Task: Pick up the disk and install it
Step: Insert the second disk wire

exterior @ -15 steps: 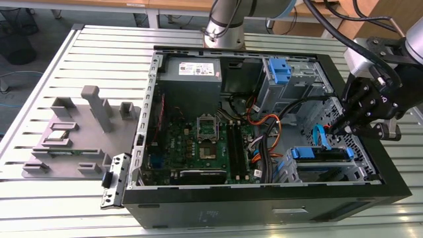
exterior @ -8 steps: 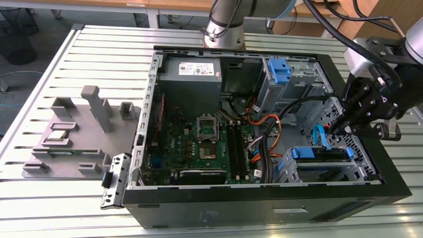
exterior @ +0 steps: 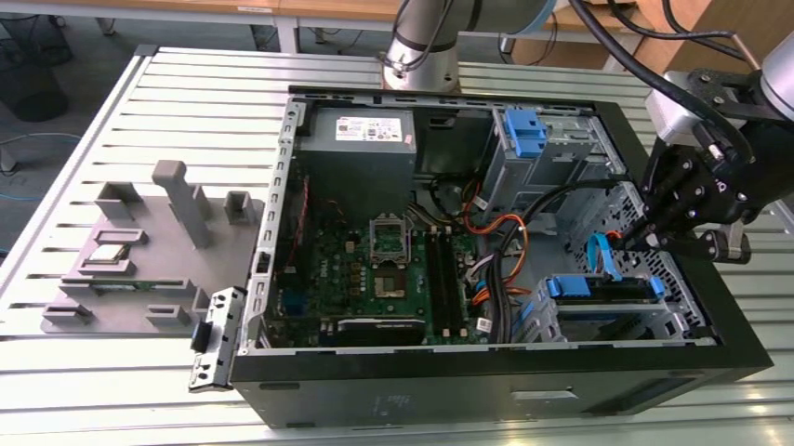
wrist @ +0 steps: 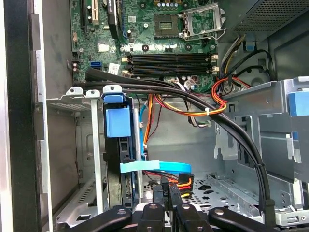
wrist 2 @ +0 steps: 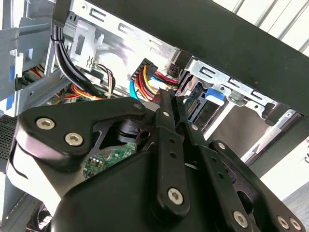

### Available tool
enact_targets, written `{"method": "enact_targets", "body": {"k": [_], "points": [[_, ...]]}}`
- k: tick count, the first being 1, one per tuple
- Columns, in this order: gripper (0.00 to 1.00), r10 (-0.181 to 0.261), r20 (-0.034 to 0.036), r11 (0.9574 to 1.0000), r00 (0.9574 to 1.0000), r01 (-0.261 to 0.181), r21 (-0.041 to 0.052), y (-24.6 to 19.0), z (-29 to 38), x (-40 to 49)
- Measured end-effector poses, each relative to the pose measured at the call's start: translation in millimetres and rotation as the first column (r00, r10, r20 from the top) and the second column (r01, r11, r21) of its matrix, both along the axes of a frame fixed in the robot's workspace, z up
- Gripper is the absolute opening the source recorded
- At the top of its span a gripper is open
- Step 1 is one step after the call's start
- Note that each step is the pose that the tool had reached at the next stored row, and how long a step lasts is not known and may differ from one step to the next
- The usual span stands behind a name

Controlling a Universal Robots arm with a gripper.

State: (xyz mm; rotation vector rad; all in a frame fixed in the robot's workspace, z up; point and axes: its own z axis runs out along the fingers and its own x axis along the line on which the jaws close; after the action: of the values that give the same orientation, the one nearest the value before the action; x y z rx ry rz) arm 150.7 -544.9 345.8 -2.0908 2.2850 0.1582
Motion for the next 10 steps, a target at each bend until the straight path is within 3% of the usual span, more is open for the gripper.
{"method": "enact_targets", "body": {"k": [10], "points": [[0.17,0.000,0.0000,1.0000,1.0000,0.000,-0.0003,0.0,0.0,0.0]]}}
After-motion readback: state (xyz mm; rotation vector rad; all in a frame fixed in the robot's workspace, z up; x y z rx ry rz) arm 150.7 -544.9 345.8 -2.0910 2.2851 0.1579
